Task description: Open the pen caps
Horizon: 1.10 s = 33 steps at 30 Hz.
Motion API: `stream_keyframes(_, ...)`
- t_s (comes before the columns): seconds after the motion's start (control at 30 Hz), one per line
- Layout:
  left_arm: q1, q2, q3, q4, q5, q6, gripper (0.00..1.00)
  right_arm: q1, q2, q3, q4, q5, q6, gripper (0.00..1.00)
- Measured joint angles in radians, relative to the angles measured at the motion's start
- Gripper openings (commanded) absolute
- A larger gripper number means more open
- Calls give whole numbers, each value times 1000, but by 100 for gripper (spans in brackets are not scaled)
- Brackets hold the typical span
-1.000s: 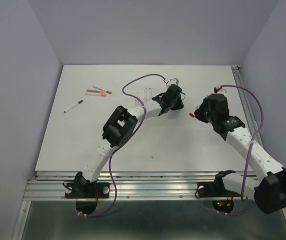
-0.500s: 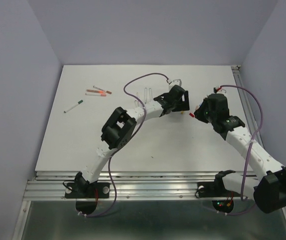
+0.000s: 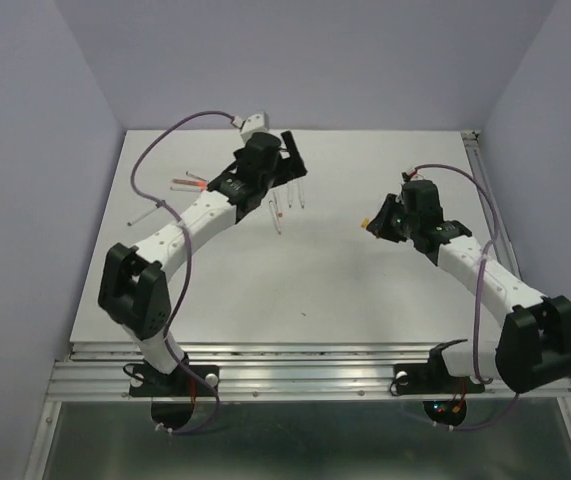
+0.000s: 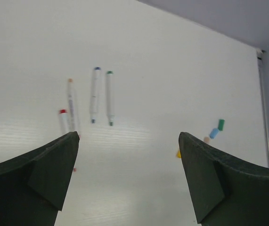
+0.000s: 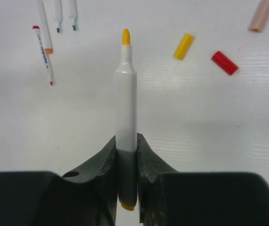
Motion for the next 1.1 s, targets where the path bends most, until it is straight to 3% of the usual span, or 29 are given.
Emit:
stream_keyframes(0.2, 223, -238, -305, -76, -93, -45, 99, 87, 286, 138, 49, -65, -18, 9)
stream_keyframes(0.4, 399, -303, -478, -146, -94, -71, 99, 196, 573, 377, 95, -84, -31, 9)
stream_keyframes(0.57, 488, -305, -501, -144, -61, -64, 99, 239, 759, 564, 93, -77, -59, 14)
stream_keyframes(0.87, 586, -256, -473, -90, 5, 26, 99, 267, 875, 661, 57, -40, -75, 22)
stream_keyframes(0.93, 609, -230, -462, -83, 22, 29, 99, 271, 889, 666, 47, -37, -78, 26)
stream_keyframes(0.97, 621, -214, -458, -81, 32, 29, 99, 274, 895, 669, 42, -36, -79, 34)
stream_keyframes(1.07, 641, -196, -451, -85, 35, 31, 99, 283, 911, 686, 31, -33, -82, 44)
stream_keyframes(1.1, 649, -193, -447, -87, 35, 32, 99, 284, 912, 691, 29, -33, -86, 44)
